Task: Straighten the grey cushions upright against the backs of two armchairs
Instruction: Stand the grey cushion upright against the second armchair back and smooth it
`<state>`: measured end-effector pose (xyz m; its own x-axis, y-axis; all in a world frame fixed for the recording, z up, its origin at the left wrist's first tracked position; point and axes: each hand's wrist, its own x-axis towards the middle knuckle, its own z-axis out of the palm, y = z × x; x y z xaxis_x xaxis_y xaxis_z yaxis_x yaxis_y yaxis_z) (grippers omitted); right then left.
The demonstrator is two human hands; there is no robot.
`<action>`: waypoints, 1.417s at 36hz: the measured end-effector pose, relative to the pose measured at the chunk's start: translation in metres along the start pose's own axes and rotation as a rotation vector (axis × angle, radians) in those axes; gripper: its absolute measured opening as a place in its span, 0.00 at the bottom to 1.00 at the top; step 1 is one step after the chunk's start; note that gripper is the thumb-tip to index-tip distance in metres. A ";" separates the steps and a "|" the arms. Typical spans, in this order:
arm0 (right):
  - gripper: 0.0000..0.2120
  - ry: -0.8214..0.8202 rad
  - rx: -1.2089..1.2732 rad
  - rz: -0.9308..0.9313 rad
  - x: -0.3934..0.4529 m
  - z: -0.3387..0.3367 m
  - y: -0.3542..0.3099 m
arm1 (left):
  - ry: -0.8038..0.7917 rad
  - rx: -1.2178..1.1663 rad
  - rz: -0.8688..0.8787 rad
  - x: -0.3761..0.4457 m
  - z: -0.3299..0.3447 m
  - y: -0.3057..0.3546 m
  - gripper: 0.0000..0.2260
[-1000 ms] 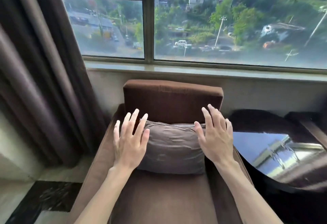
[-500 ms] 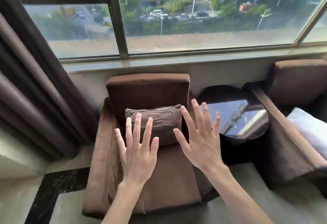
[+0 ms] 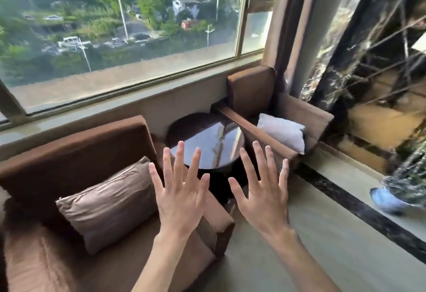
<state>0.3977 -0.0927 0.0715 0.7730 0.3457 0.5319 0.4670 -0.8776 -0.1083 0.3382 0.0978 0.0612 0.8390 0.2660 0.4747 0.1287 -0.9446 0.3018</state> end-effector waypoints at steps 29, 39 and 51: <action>0.34 0.131 -0.092 0.471 0.033 -0.091 0.341 | -0.069 -0.209 0.355 0.145 0.137 0.317 0.26; 0.35 0.126 -0.051 0.483 0.098 -0.079 0.472 | -0.089 -0.228 0.376 0.224 0.216 0.416 0.28; 0.43 -0.017 -0.052 0.518 0.230 0.012 0.609 | -0.181 -0.261 0.230 0.369 0.359 0.472 0.38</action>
<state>0.8645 -0.5438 0.1179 0.9043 -0.1335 0.4055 -0.0004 -0.9501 -0.3119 0.8981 -0.3193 0.0818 0.9132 -0.0069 0.4075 -0.1923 -0.8888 0.4159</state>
